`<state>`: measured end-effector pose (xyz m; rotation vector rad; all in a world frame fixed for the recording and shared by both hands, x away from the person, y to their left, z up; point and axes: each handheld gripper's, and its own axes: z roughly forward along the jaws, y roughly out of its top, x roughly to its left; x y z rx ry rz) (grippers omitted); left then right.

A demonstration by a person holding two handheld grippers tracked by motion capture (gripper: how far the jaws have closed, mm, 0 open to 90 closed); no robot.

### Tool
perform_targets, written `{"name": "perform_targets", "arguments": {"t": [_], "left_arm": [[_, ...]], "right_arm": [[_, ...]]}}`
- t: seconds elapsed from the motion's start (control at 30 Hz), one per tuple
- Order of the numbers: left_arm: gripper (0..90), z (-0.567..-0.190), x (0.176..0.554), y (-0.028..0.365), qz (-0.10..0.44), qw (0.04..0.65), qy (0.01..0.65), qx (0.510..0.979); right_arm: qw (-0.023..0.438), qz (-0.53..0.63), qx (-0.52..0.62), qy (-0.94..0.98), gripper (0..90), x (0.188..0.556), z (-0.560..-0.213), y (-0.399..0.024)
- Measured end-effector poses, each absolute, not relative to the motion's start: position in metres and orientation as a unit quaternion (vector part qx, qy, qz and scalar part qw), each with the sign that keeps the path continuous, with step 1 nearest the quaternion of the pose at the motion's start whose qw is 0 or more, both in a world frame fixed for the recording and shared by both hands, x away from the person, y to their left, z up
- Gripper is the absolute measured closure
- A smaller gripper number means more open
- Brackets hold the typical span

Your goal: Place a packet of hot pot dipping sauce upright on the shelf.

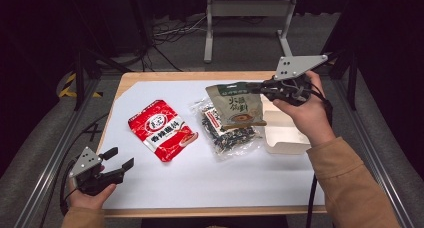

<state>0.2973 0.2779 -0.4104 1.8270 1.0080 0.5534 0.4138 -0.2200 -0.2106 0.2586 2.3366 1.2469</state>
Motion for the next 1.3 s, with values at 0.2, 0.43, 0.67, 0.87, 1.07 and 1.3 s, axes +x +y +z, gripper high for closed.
{"name": "perform_targets", "arguments": {"t": [0.2, 0.43, 0.67, 0.87, 1.07, 1.3], "left_arm": [[30.8, -0.412, 0.293, 0.279, 0.232, 0.463, 0.418, 0.746], [30.8, -0.412, 0.289, 0.279, 0.237, 0.457, 0.421, 0.747], [30.5, -0.413, 0.288, 0.279, 0.237, 0.455, 0.424, 0.746], [30.4, -0.414, 0.29, 0.278, 0.235, 0.455, 0.424, 0.747], [30.3, -0.414, 0.291, 0.278, 0.234, 0.453, 0.425, 0.748], [30.3, -0.414, 0.291, 0.278, 0.234, 0.452, 0.426, 0.748]], "right_arm": [[0.251, 0.458, 0.099, 0.847, 90.0, 0.421, -0.207, -0.237], [0.262, 0.461, 0.111, 0.84, 90.0, 0.432, -0.207, -0.259], [0.278, 0.448, 0.127, 0.84, 90.0, 0.447, -0.209, -0.279], [0.288, 0.426, 0.135, 0.847, 89.9, 0.459, -0.208, -0.289], [0.289, 0.433, 0.148, 0.841, 90.0, 0.47, -0.212, -0.301], [0.299, 0.432, 0.156, 0.836, 89.9, 0.482, -0.214, -0.315]]}}
